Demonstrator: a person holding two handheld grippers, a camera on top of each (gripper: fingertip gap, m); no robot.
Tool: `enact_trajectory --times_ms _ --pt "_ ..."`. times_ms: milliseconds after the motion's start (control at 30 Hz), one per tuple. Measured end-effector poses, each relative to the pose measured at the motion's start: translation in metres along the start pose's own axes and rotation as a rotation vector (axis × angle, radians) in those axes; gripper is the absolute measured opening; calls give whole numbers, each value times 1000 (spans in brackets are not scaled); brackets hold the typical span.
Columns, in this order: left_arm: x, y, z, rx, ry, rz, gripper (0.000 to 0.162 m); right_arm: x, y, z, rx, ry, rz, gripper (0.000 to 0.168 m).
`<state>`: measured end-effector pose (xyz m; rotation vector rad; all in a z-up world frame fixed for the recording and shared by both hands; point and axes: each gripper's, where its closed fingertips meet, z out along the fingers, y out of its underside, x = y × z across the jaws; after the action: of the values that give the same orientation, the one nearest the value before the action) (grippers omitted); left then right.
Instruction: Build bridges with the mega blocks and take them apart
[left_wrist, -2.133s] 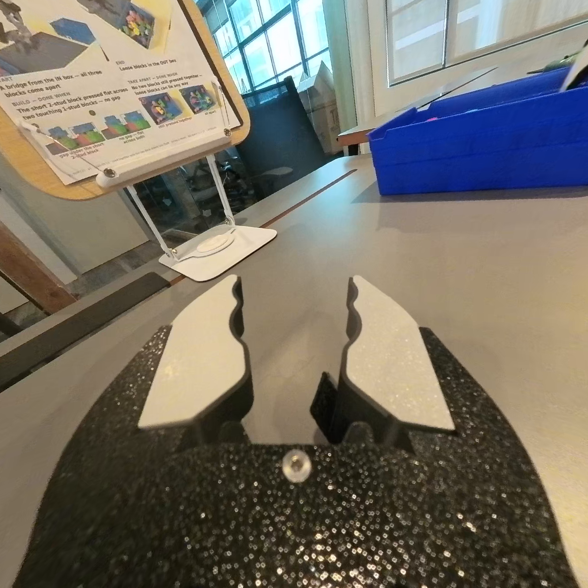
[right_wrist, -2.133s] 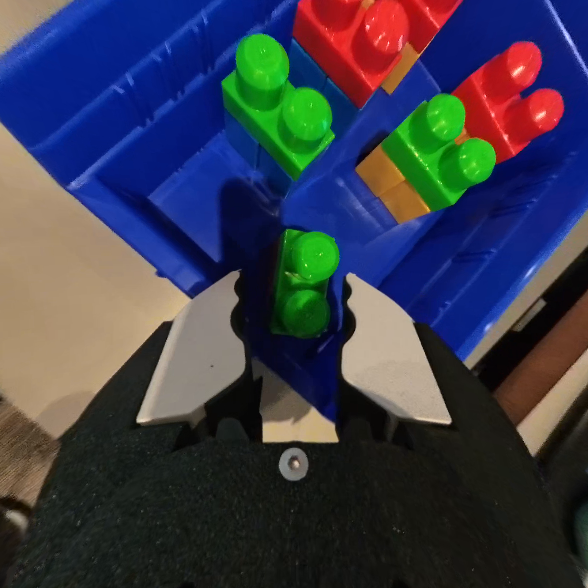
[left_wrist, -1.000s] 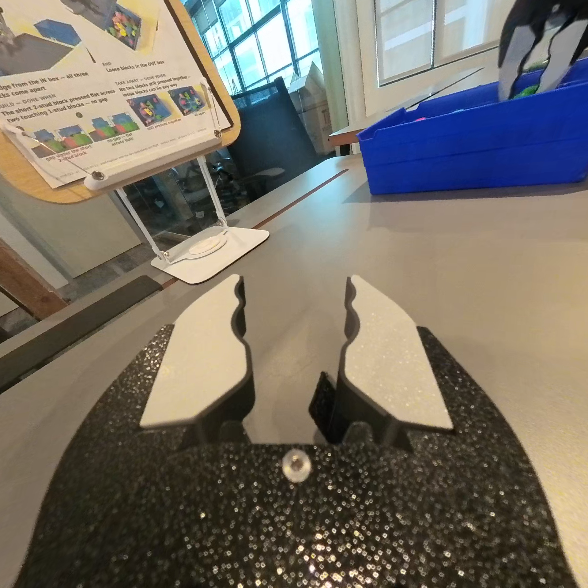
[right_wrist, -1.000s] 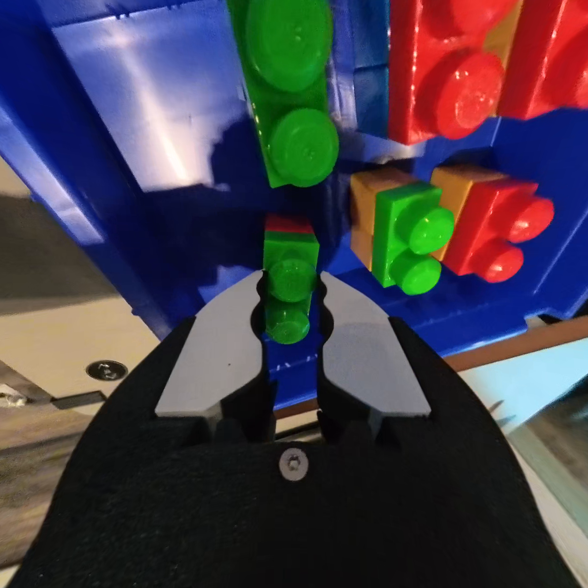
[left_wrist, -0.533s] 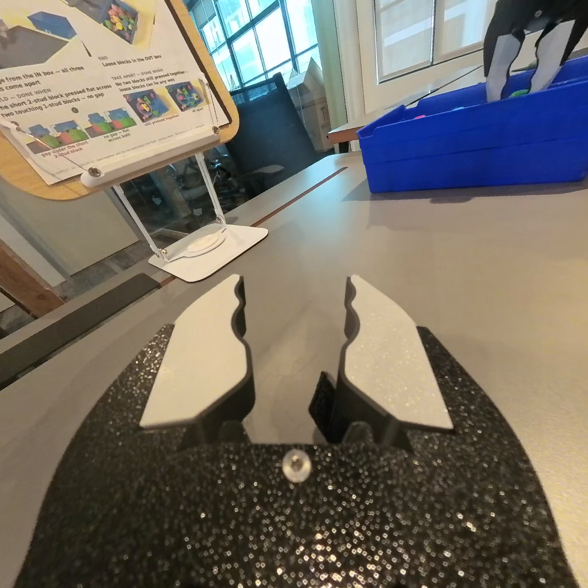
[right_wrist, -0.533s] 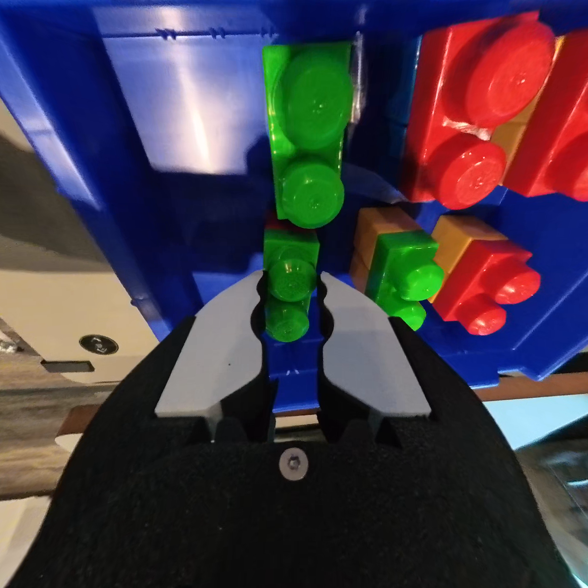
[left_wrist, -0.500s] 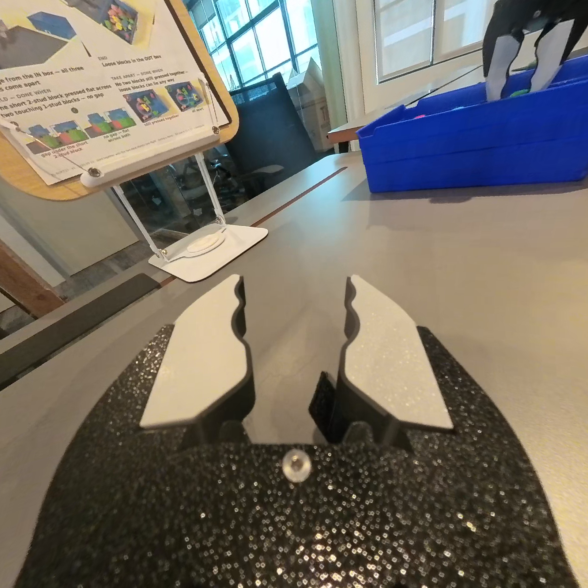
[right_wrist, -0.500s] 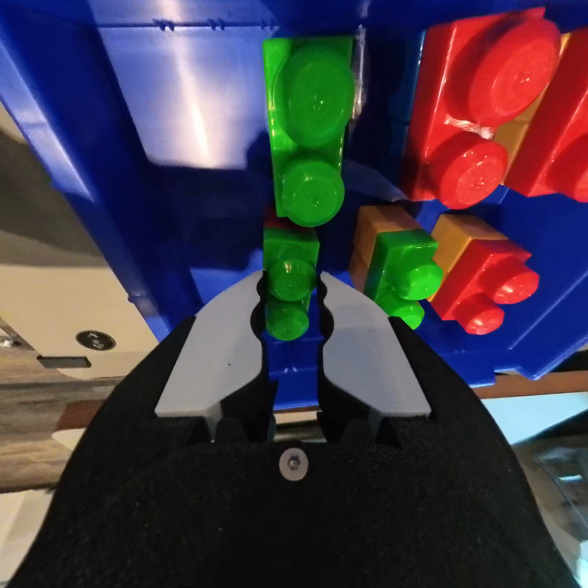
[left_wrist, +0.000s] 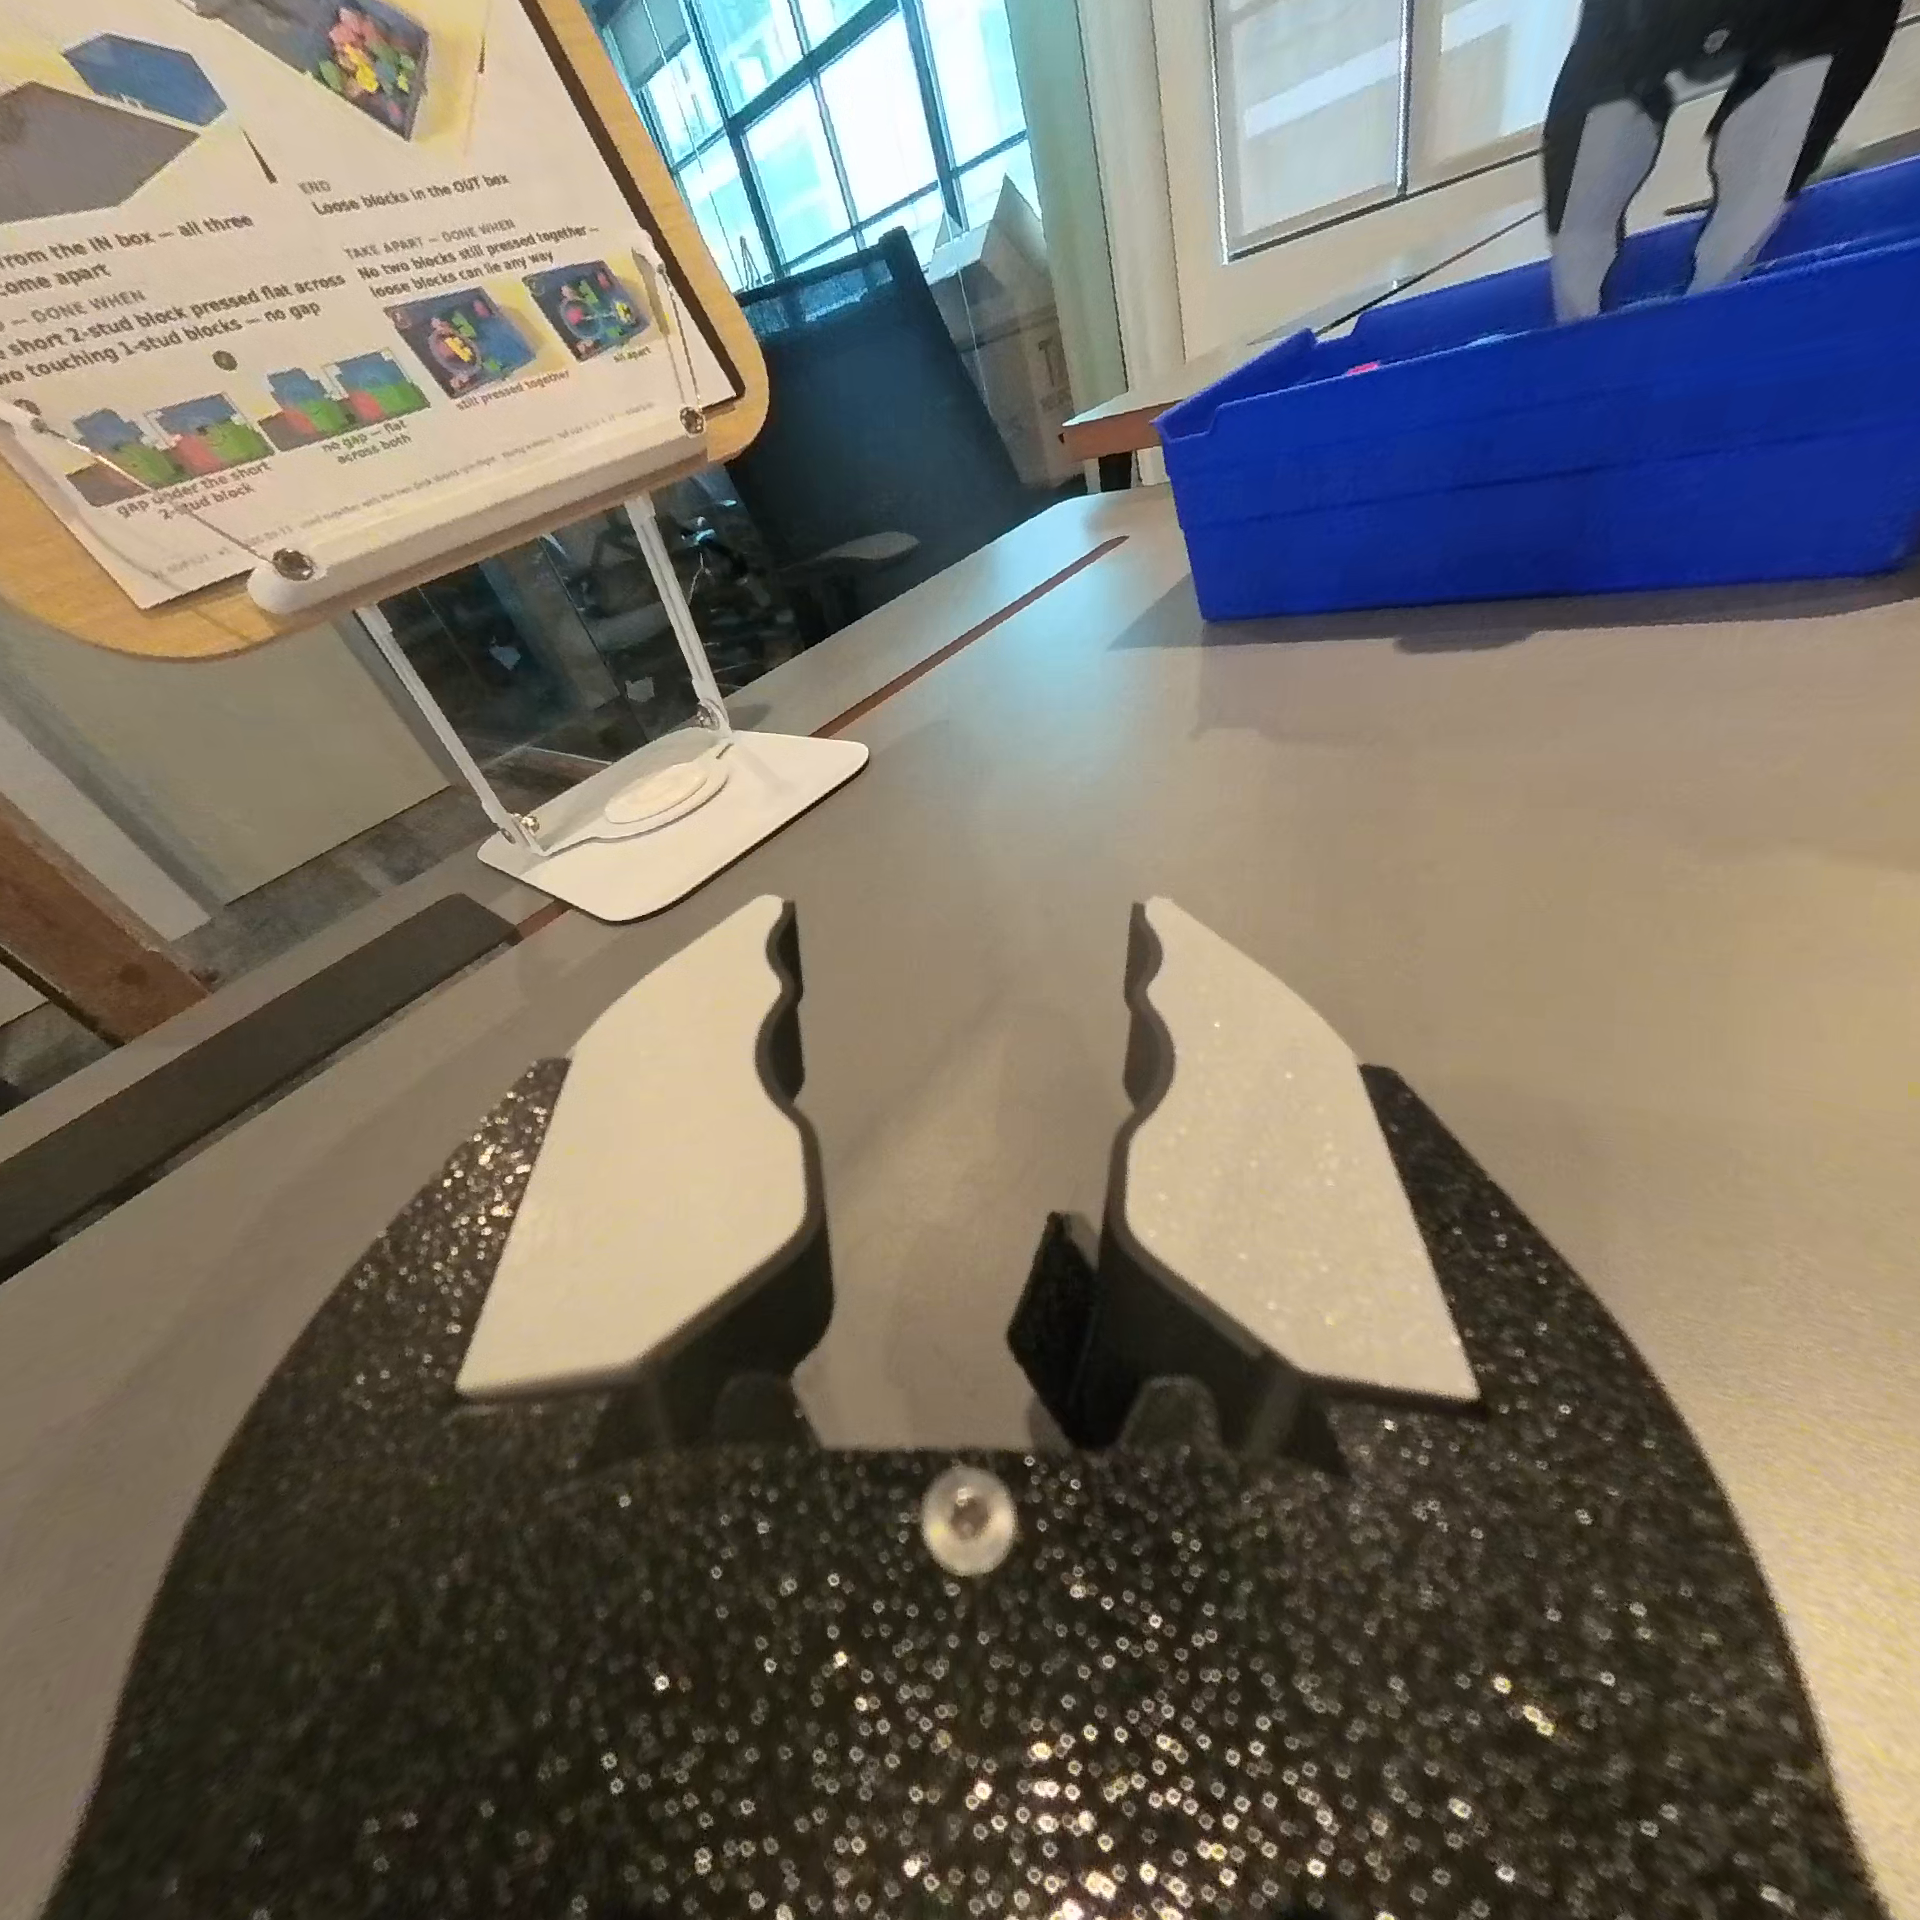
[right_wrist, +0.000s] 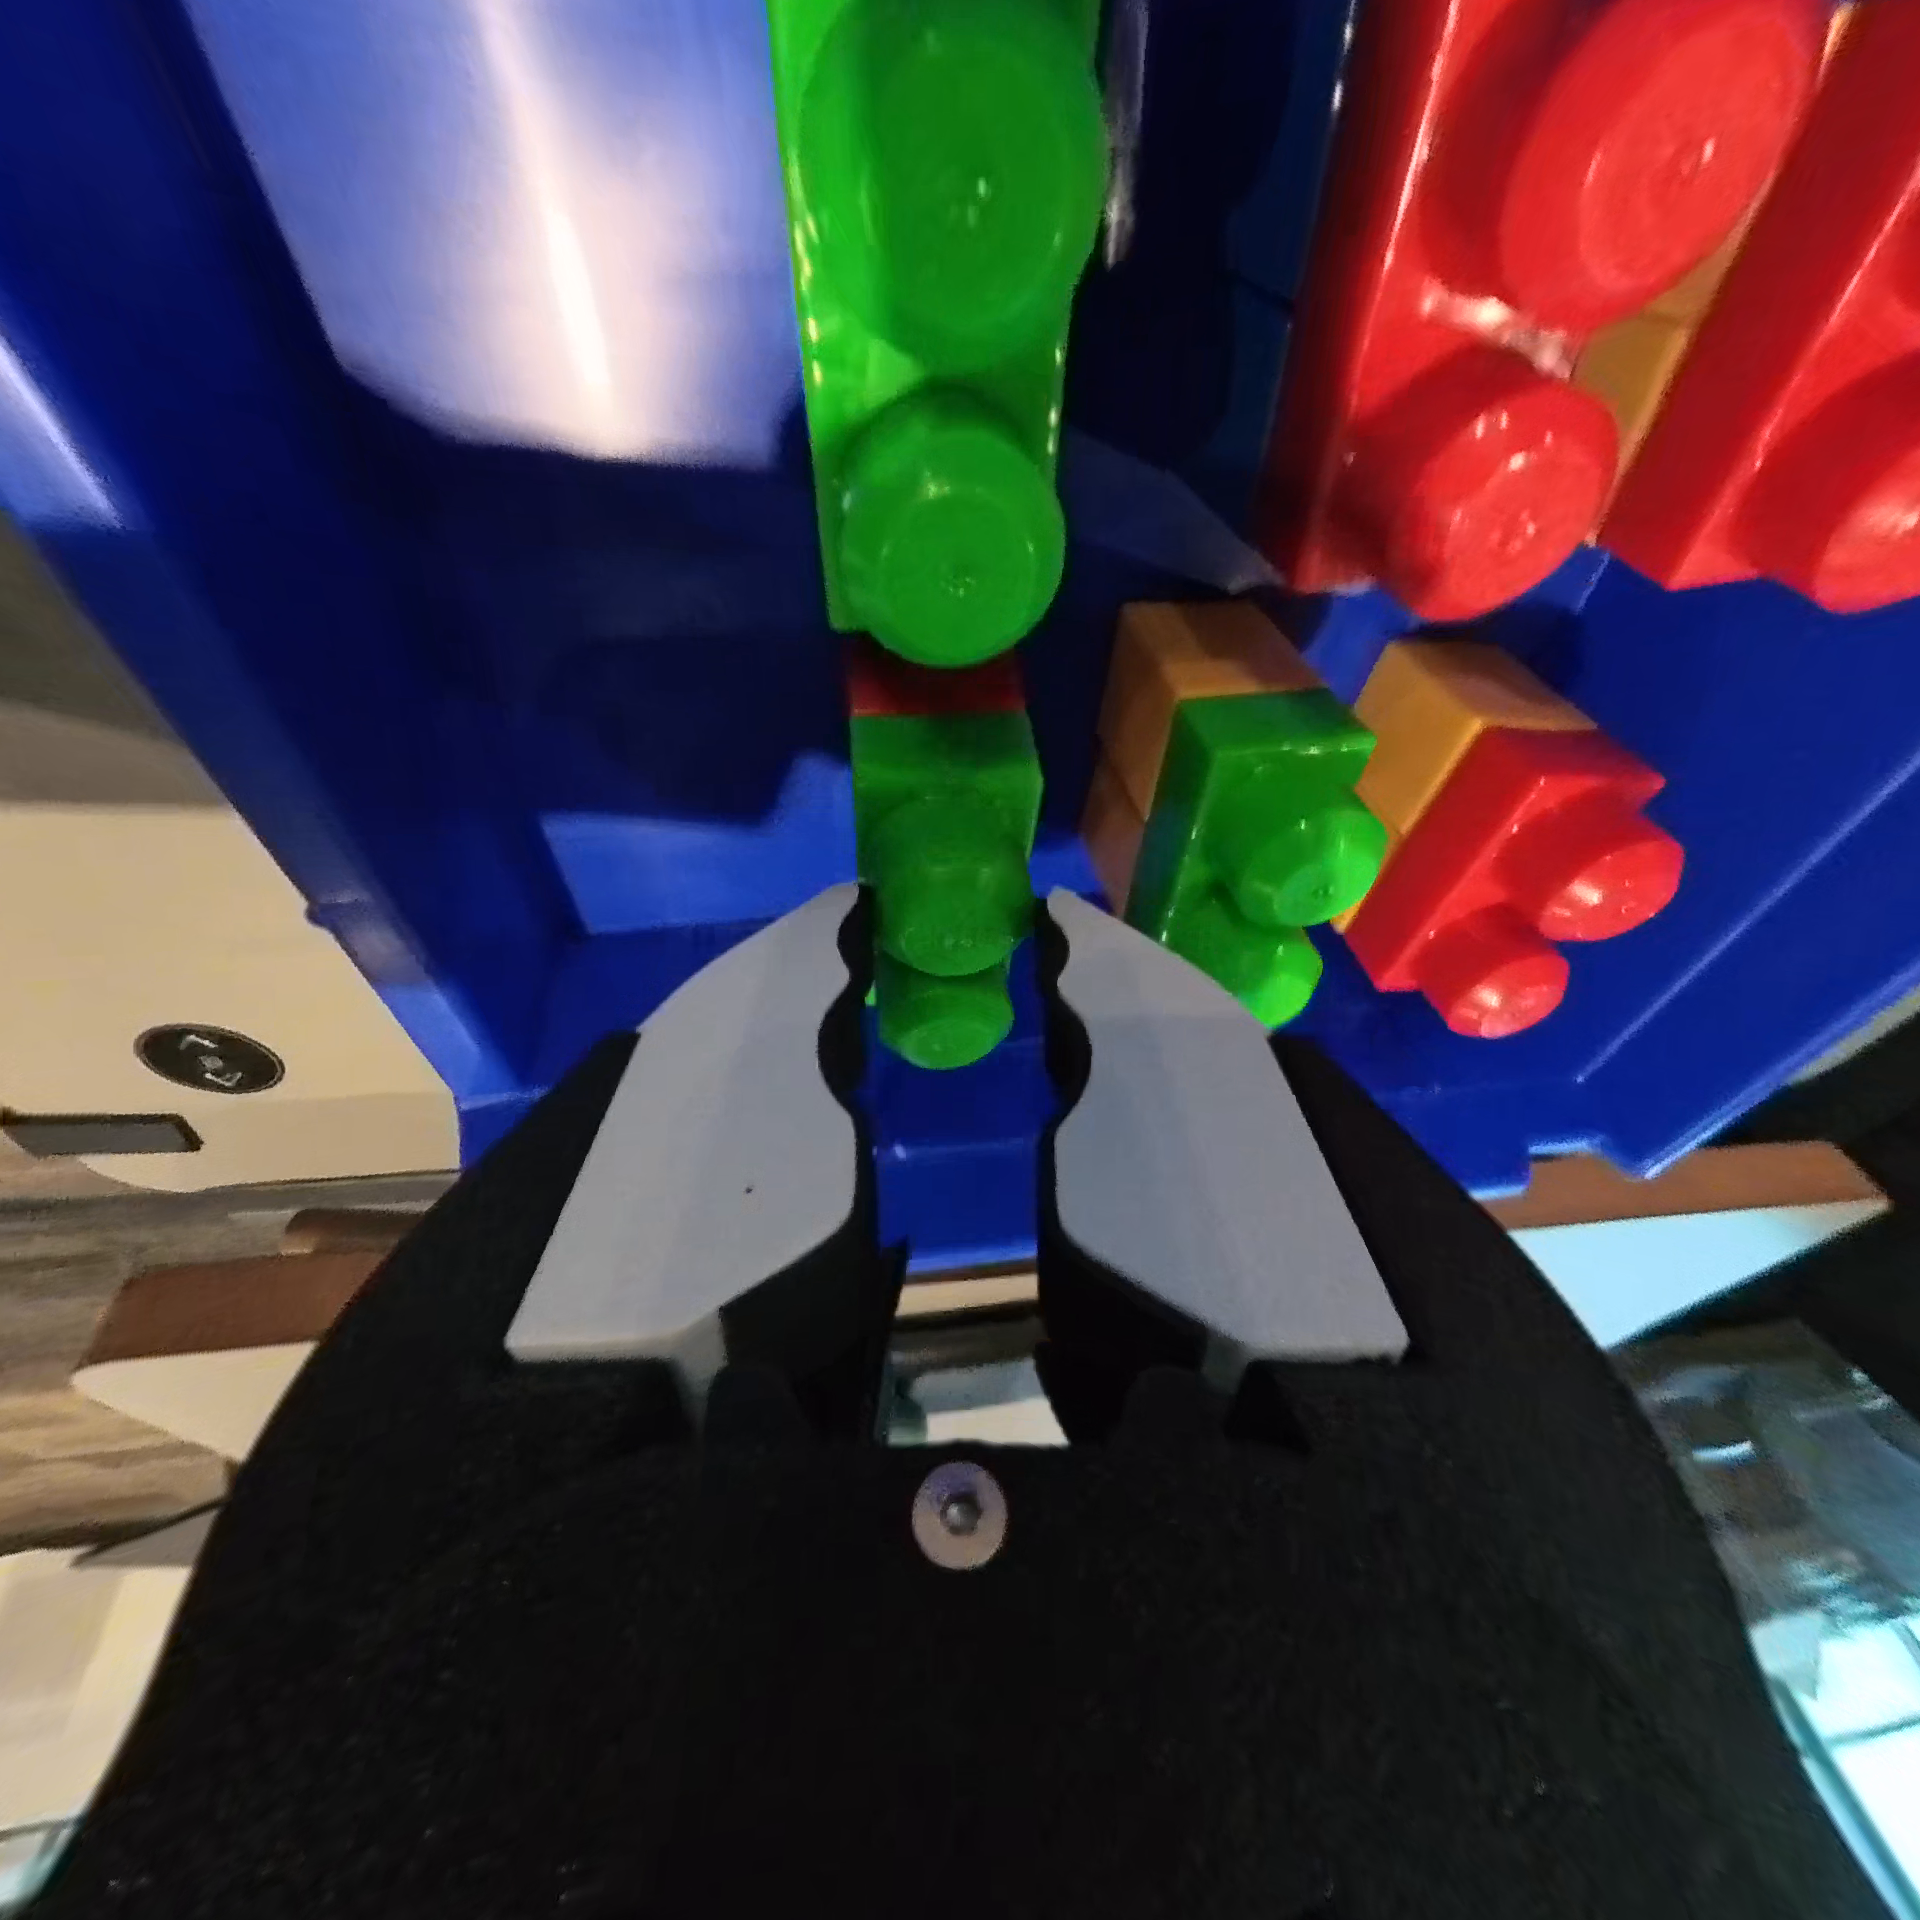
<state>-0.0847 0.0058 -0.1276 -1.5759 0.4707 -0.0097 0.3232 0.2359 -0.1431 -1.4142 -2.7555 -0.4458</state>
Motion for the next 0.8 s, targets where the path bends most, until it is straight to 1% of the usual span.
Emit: enact_trajectory --times_ms 33,133,267,333,367,433,467,533,567,633,700,733,800 --pt "0 0 0 1 0 -2 59 0 3 -2 -5 7 23 30" --pt "0 -1 -1 6 1 -6 59 -3 8 -15 17 26 120 39" --pt "0 -1 -1 9 4 -4 59 -7 2 -37 129 93 217 37" --pt "-1 -1 -1 11 2 -8 59 0 -14 -60 269 168 300 37" --pt "-1 -2 -1 15 -2 -13 60 7 -27 -77 374 224 344 35" --pt "-3 -3 -2 22 -5 -31 60 14 -67 -122 636 323 421 40" --pt "-4 -3 -3 26 -7 -41 60 11 -92 -144 772 339 450 43" --pt "-4 -4 -5 32 -7 -63 60 -8 -148 -179 983 315 437 50" --pt "-5 -5 -6 34 -8 -70 60 -17 -176 -191 1065 329 425 48" --pt "-7 -4 -8 32 -15 -78 60 -32 -231 -203 1185 374 391 52" --pt "-12 -5 -10 30 -34 -97 62 -32 -279 -205 1295 436 430 48" --pt "-16 -6 -11 32 -49 -117 64 -25 -299 -199 1311 455 471 49" --pt "-26 -8 -14 44 -81 -160 67 3 -325 -183 1322 547 583 50"
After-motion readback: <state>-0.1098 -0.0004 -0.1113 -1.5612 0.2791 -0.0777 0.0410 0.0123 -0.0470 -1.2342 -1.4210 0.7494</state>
